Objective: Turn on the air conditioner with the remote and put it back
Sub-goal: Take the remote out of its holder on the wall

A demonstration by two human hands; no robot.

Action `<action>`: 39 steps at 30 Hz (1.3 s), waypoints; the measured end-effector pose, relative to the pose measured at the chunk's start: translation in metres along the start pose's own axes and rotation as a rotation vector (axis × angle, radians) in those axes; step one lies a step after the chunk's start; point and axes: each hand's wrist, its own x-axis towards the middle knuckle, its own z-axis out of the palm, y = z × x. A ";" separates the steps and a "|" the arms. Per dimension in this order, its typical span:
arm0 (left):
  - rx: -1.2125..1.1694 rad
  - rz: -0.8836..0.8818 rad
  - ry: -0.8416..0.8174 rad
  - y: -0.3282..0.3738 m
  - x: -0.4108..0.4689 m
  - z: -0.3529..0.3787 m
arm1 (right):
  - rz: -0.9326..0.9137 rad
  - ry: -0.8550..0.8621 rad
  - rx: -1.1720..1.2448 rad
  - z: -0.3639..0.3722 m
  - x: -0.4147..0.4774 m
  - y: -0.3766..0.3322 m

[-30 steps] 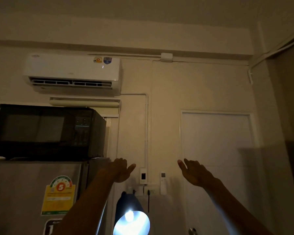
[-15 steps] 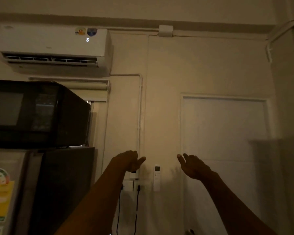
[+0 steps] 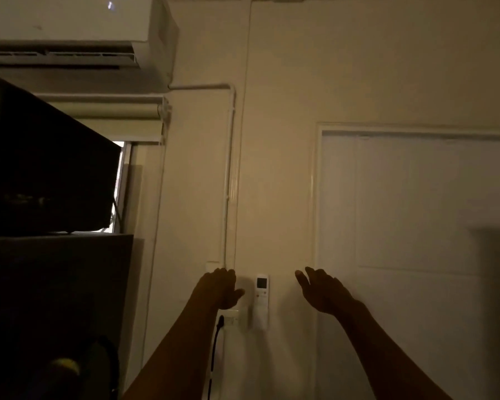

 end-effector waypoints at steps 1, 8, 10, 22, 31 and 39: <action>0.000 -0.004 -0.002 0.000 0.012 0.009 | -0.011 -0.006 -0.004 0.008 0.012 0.004; -0.058 -0.017 -0.045 0.002 0.093 0.064 | -0.063 0.016 0.079 0.069 0.093 0.017; -0.067 -0.014 -0.052 -0.002 0.116 0.081 | -0.072 0.033 0.095 0.087 0.116 0.019; -0.397 0.049 0.083 -0.001 0.177 0.142 | -0.198 0.090 0.155 0.167 0.186 0.037; -0.649 0.015 0.257 0.000 0.206 0.169 | -0.232 0.160 0.450 0.201 0.201 0.033; -0.764 0.083 0.287 -0.006 0.214 0.176 | -0.197 0.204 0.565 0.215 0.209 0.036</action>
